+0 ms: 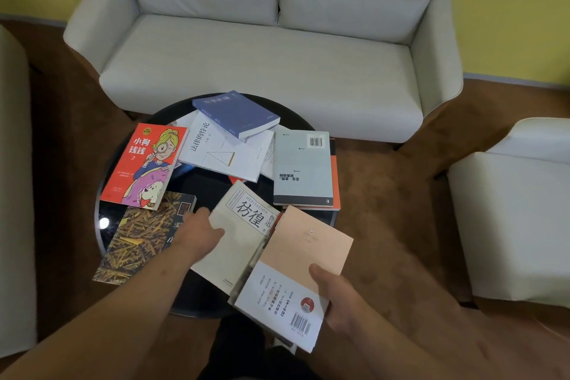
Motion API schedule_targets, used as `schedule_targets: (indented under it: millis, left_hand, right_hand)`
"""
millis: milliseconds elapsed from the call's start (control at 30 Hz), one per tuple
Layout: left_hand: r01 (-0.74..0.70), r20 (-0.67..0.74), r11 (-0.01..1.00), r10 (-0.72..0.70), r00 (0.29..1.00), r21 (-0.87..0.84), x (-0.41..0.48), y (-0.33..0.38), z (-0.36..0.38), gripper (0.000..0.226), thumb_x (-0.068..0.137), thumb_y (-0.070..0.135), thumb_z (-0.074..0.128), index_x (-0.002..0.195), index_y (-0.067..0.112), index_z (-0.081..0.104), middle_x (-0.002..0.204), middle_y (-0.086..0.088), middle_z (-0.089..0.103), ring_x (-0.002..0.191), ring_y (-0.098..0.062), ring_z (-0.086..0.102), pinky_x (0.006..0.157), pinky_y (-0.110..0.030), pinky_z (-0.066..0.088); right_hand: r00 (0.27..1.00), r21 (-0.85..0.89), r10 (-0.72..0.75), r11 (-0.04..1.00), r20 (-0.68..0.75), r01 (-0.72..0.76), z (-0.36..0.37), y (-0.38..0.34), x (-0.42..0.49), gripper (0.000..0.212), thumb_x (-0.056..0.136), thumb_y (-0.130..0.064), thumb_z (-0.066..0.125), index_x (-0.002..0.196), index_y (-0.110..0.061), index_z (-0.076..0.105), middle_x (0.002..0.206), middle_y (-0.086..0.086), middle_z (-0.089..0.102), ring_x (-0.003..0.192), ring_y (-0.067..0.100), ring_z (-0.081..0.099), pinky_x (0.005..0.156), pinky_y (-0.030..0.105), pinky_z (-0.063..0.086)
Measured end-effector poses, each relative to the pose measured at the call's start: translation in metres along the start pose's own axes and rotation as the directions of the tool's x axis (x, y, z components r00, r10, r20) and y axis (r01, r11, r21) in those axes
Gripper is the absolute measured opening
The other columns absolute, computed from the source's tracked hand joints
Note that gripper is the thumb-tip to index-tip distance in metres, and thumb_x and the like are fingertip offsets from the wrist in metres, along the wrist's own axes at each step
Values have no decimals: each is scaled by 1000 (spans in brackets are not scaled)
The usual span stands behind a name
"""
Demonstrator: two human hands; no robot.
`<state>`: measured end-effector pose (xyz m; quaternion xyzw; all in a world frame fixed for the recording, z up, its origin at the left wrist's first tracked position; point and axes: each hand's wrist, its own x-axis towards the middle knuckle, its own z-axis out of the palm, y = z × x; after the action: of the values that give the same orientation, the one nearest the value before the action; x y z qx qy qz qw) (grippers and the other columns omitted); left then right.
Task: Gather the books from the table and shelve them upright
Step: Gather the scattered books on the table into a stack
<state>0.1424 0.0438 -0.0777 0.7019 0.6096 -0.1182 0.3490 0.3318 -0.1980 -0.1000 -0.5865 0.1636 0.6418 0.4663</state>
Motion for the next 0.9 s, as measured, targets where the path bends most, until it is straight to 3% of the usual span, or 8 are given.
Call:
schedule_targets:
  millis: [133, 267, 433, 600, 833, 900]
  left_hand:
    - [-67, -54, 984, 59, 997, -165, -13, -12, -11, 19, 91, 24, 66, 102, 14, 54, 103, -5, 64, 88, -24, 61, 75, -37, 51]
    - [-54, -184, 955, 0, 983, -292, -28, -43, -31, 25, 92, 19, 64, 115, 13, 59, 104, -4, 67, 89, -25, 65, 76, -40, 54]
    - [37, -220, 934, -123, 968, -356, -35, -90, -54, 31, 96, 16, 59, 127, 13, 59, 105, -3, 65, 86, -22, 64, 62, -31, 50]
    - [118, -205, 920, -206, 957, -375, -29, -113, -61, 37, 96, 21, 61, 131, 10, 56, 110, -10, 67, 92, -29, 67, 72, -40, 56]
    - [134, -175, 855, -251, 952, -501, -25, -119, -57, 37, 97, 18, 57, 133, 12, 54, 118, -11, 66, 96, -31, 67, 78, -44, 56]
    - [133, -158, 837, -252, 955, -531, -26, -121, -56, 37, 97, 19, 57, 134, 11, 54, 119, -10, 66, 97, -31, 67, 79, -45, 57]
  right_hand:
    - [998, -162, -58, 985, 5, 58, 4, 2, 2, 37, 96, -15, 65, 132, -14, 55, 117, 15, 75, 109, 39, 70, 98, 60, 53]
    - [993, -324, -109, 939, 38, 116, 19, 1, 3, 46, 92, -27, 71, 133, -14, 54, 118, 11, 75, 107, 32, 73, 92, 50, 59]
    - [987, -428, -145, 889, 74, 163, 48, -6, 10, 70, 77, -46, 80, 132, -15, 50, 120, 7, 73, 105, 26, 74, 93, 47, 60]
    - [986, -490, -144, 856, 82, 166, 91, -23, 12, 30, 94, -29, 70, 113, -17, 50, 116, 7, 68, 99, 22, 71, 76, 31, 59]
    - [988, -574, -126, 805, 86, 153, 131, -38, 40, 42, 92, -30, 70, 126, -7, 59, 111, 11, 75, 94, 26, 75, 72, 34, 60]
    - [987, -661, -146, 735, 67, 154, 134, -42, 42, 47, 91, -36, 67, 127, -7, 58, 113, 10, 72, 94, 25, 74, 76, 35, 60]
